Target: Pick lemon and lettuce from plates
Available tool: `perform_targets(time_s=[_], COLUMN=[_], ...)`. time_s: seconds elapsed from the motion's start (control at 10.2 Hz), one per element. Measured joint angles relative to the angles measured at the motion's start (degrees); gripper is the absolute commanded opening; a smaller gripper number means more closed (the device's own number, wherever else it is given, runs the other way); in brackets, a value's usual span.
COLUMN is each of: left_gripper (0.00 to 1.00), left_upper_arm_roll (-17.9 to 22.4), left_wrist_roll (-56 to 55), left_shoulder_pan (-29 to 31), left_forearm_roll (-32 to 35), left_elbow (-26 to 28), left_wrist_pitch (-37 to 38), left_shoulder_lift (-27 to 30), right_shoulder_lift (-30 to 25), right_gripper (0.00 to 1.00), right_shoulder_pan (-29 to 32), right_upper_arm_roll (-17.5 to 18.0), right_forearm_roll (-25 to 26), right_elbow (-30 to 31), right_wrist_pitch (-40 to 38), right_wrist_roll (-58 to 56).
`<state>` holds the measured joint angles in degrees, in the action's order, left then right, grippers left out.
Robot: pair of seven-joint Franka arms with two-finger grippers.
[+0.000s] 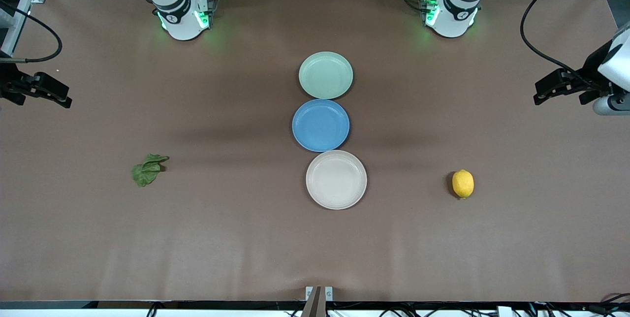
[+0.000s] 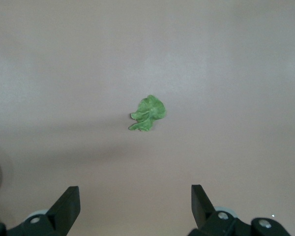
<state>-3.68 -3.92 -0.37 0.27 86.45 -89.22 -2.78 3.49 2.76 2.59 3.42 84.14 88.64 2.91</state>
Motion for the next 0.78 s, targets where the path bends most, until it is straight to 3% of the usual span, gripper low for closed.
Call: perform_targets(time_s=[0.78], left_gripper=[1.00], left_upper_arm_roll=[0.0], left_wrist_roll=[0.0], left_shoulder_pan=[0.0], left_forearm_roll=[0.0], left_elbow=[0.8], left_wrist_pitch=[2.0], left_shoulder_lift=[1.8], right_shoulder_lift=[0.0], right_gripper=[1.00], right_shoulder_pan=[-0.2], right_upper_arm_roll=[0.0], right_forearm_roll=[0.0], right_elbow=[0.0], right_wrist_pitch=[1.2], right_wrist_roll=[0.0])
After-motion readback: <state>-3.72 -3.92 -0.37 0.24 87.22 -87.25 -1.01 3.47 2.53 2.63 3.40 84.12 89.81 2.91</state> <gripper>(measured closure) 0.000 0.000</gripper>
